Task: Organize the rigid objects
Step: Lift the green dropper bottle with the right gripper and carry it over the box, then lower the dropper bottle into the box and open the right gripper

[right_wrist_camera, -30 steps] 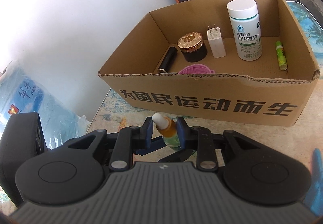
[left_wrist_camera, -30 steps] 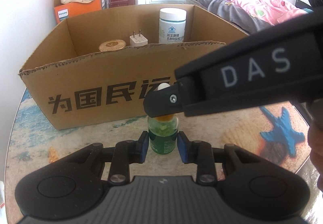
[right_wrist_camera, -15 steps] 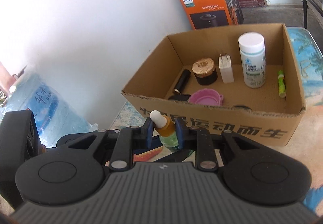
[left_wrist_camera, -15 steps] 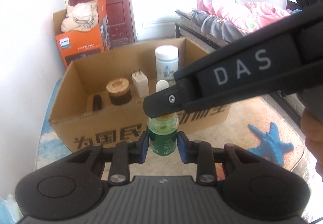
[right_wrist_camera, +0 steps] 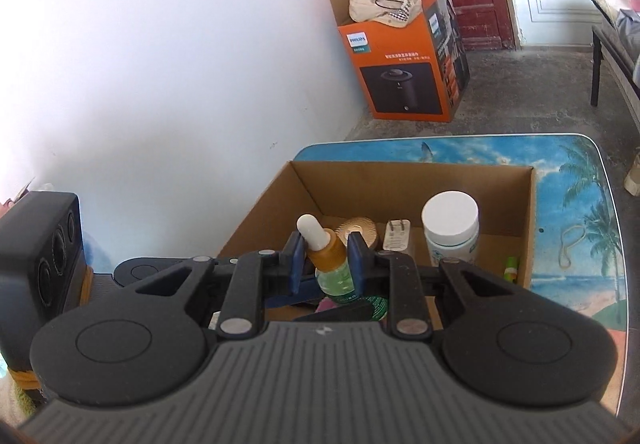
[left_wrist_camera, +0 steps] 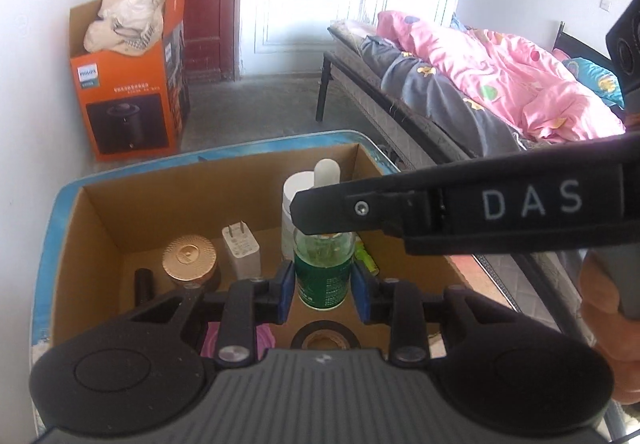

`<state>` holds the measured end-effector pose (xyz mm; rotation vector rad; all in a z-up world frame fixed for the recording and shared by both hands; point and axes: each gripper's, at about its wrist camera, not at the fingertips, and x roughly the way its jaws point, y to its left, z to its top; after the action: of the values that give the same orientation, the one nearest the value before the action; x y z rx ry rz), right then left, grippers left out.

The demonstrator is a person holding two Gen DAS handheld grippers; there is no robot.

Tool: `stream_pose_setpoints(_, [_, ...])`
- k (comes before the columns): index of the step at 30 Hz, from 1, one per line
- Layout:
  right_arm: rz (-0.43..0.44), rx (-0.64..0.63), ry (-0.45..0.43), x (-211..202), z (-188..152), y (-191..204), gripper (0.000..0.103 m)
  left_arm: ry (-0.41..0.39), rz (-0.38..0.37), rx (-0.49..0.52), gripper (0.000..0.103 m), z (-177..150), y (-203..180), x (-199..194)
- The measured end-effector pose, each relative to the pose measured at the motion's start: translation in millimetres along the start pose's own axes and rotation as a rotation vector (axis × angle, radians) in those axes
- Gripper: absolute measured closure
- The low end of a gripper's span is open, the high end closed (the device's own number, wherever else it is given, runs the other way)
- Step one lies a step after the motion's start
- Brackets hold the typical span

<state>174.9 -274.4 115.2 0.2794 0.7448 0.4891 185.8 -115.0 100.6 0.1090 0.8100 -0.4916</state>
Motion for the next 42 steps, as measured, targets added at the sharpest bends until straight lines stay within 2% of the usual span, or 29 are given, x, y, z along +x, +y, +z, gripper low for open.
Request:
stream_pose_setpoints(6, [-0.025,0.061,0.094,43.3,-5.3,-45.8,0.081,0.139,-0.042,-0.062,0.071,4.7,12.6,62.4])
stream_pose_setpoints(9, [-0.036,0.064,0.127,58.7,-10.6,-57.7,0.081,0.183,-0.054,-0.089,0.071,1.3,19.1,78.7])
stream_pose_setpoints(14, [-0.058,0.043,0.169,79.7,-16.3,-65.4,0.081,0.228,-0.070,-0.130,0.071,1.3,25.7,92.6])
stream_pose_setpoints(18, [-0.079,0.009,0.195,89.2,-18.7,-66.3,0.081,0.238,-0.061,-0.124,0.071,1.0,26.5,93.2])
stream_pose_setpoints(21, [-0.083,-0.003,0.206,91.7,-19.3,-65.6,0.080,0.244,-0.064,-0.131,0.065,1.4,25.5,95.4])
stream_pose_setpoints(25, [-0.090,-0.013,0.200,89.6,-15.8,-61.7,0.074,0.215,-0.056,-0.141,0.049,1.9,24.7,89.4])
stream_pose_setpoints(28, [-0.084,-0.011,0.160,79.5,-11.2,-58.7,0.070,0.171,-0.041,-0.126,0.041,4.3,22.6,74.3])
stream_pose_setpoints(33, [-0.061,0.028,0.069,42.5,-5.9,-50.2,0.068,0.096,-0.022,-0.102,0.037,3.7,17.4,38.4])
stream_pose_setpoints(35, [-0.056,0.041,0.023,20.6,-8.8,-43.6,0.063,0.059,-0.026,-0.101,0.033,0.7,17.0,18.3])
stream_pose_setpoints(39, [-0.050,0.073,-0.055,-21.8,-23.1,-30.7,0.060,0.011,-0.007,-0.090,0.031,-10.2,13.4,-18.1])
stream_pose_setpoints(42, [-0.059,0.094,-0.104,-48.2,-40.1,-19.1,0.051,-0.008,0.023,-0.071,0.024,-23.6,10.3,-43.3])
